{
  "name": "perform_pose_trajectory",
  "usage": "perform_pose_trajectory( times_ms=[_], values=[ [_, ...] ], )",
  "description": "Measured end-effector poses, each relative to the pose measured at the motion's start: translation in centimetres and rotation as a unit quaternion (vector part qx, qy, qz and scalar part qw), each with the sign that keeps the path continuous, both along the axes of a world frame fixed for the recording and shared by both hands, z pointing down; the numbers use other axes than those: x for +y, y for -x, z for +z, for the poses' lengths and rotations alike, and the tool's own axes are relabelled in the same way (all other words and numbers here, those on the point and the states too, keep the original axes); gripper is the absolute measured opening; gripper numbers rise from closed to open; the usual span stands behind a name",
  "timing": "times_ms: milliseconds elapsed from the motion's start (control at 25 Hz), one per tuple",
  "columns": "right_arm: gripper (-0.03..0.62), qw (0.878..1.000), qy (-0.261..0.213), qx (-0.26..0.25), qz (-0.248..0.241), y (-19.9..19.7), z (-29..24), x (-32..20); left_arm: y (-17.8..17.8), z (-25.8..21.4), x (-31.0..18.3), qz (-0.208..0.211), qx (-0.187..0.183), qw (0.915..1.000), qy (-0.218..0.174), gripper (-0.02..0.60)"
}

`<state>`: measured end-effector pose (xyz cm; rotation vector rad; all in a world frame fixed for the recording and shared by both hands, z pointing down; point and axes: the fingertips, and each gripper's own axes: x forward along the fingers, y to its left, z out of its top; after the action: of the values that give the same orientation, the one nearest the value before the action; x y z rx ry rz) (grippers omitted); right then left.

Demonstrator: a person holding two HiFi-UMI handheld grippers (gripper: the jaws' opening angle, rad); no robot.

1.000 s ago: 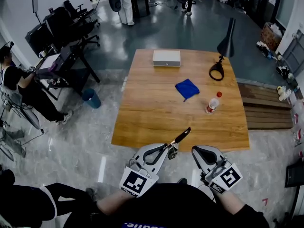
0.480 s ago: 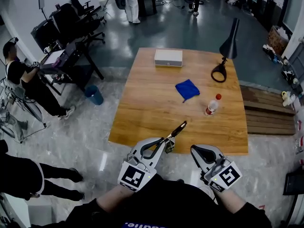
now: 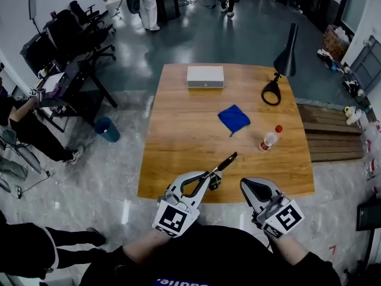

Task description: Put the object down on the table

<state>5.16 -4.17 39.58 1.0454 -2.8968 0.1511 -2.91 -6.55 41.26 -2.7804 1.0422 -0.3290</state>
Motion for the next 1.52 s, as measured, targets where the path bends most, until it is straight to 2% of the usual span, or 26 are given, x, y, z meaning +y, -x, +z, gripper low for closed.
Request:
perform_pose_trajectory(
  times_ms=[320, 440, 640, 880, 1200, 1520],
  values=[
    [0.005, 0.999, -0.001, -0.013, 0.04, 3.3, -0.7, -4.1, 2.6, 2.3, -4.5, 0.043, -0.019, 0.9987, 0.016, 0.015],
    [0.005, 0.999, 0.003, -0.003, 0.044, 3.0, 0.1, -4.9, 2.7, 3.7, -5.6, 0.042, -0.027, 0.9984, 0.027, 0.015],
    [0.005, 1.0, 0.02, 0.0, 0.02, 2.8, 0.9, -5.8, 1.9, 5.1, -7.2, 0.029, -0.045, 0.9981, 0.031, 0.015],
    [0.005, 1.0, 0.026, 0.003, 0.003, 1.1, 1.3, -6.5, 0.5, 8.6, -8.4, 0.009, -0.096, 0.9943, 0.045, 0.015],
    [0.005, 0.999, 0.048, 0.004, -0.005, -0.9, 2.7, -7.2, -0.5, 17.0, -10.8, 0.002, -0.191, 0.9782, 0.081, 0.015],
    [0.005, 0.998, 0.066, 0.006, 0.008, -3.0, 3.6, -7.0, -0.7, 25.6, -12.0, 0.011, -0.291, 0.9506, 0.107, 0.015]
  ],
)
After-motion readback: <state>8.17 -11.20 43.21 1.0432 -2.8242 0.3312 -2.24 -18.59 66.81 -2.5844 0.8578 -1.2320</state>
